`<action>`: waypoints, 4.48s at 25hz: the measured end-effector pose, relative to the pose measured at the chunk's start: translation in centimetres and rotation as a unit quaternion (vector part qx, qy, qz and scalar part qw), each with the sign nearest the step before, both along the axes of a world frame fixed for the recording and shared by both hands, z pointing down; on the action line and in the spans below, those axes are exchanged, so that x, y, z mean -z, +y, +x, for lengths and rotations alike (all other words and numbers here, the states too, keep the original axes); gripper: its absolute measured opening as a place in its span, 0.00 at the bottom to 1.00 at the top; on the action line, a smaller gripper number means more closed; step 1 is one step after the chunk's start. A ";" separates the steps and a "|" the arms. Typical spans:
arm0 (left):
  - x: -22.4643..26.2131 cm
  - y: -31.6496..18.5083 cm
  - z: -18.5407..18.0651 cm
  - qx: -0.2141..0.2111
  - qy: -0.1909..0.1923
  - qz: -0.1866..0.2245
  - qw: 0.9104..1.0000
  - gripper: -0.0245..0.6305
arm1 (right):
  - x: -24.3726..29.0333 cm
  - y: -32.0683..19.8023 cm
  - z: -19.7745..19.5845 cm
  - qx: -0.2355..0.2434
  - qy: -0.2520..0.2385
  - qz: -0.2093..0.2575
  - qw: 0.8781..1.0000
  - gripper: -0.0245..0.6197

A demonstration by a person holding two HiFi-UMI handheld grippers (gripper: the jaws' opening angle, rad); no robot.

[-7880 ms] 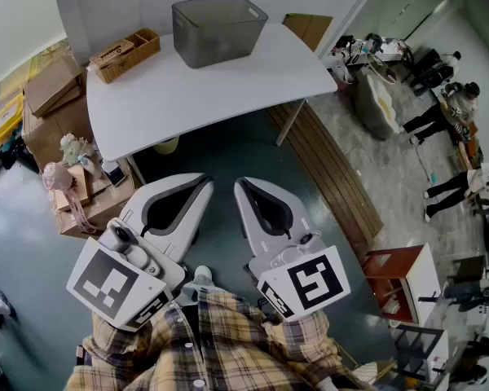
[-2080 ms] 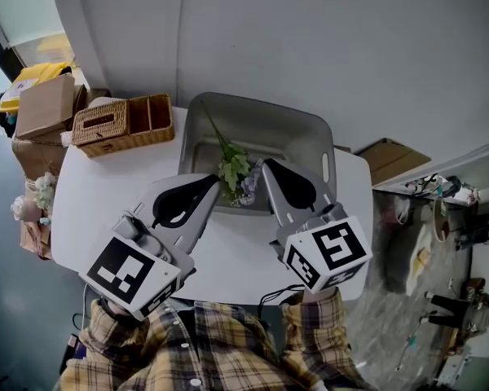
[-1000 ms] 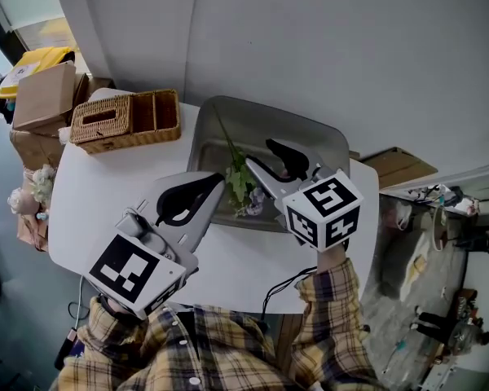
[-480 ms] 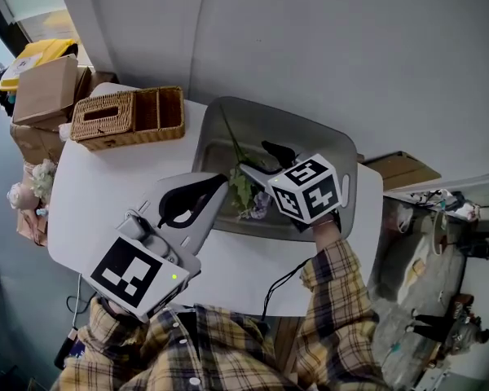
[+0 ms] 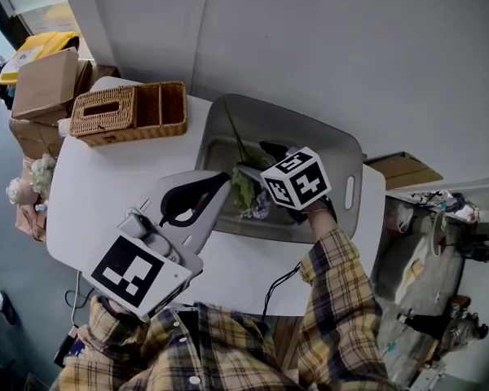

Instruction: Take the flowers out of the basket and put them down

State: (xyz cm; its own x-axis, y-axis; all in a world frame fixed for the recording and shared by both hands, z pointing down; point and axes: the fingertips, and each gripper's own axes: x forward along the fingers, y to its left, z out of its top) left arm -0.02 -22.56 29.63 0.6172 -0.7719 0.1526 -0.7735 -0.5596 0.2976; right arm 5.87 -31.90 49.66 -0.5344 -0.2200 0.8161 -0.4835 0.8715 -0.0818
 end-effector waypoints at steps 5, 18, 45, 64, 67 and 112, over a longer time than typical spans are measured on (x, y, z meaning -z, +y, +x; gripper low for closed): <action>-0.1 -0.2 0.0 -0.002 0.001 -0.003 1.000 0.06 | -1.8 0.2 0.1 0.010 0.025 -0.012 1.000 0.51; -0.3 -0.2 0.1 -0.007 0.003 -0.003 1.000 0.06 | -5.1 1.1 0.9 0.016 0.067 -0.044 0.997 0.35; 2.3 3.1 0.5 -0.004 -0.002 0.033 0.999 0.06 | -0.8 3.4 2.0 0.027 0.062 -0.013 0.998 0.09; 5.1 7.2 2.6 -0.039 -0.009 0.066 0.997 0.06 | 12.1 4.7 2.5 0.002 0.005 0.122 0.992 0.09; 5.2 7.7 2.9 -0.045 -0.011 0.069 0.997 0.06 | 14.9 5.4 2.6 -0.003 -0.006 0.152 0.988 0.09; 4.1 12.6 15.2 -0.223 -0.026 0.071 0.972 0.06 | 17.1 23.0 18.4 -0.231 0.017 0.261 0.937 0.09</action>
State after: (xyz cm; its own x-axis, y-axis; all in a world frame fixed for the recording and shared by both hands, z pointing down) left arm 15.19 -10.00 25.52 0.8893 -0.4451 0.1051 -0.4569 -0.8750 0.1601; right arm 24.27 -8.91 32.54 -0.2600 -0.7956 0.5472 -0.8134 0.4858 0.3199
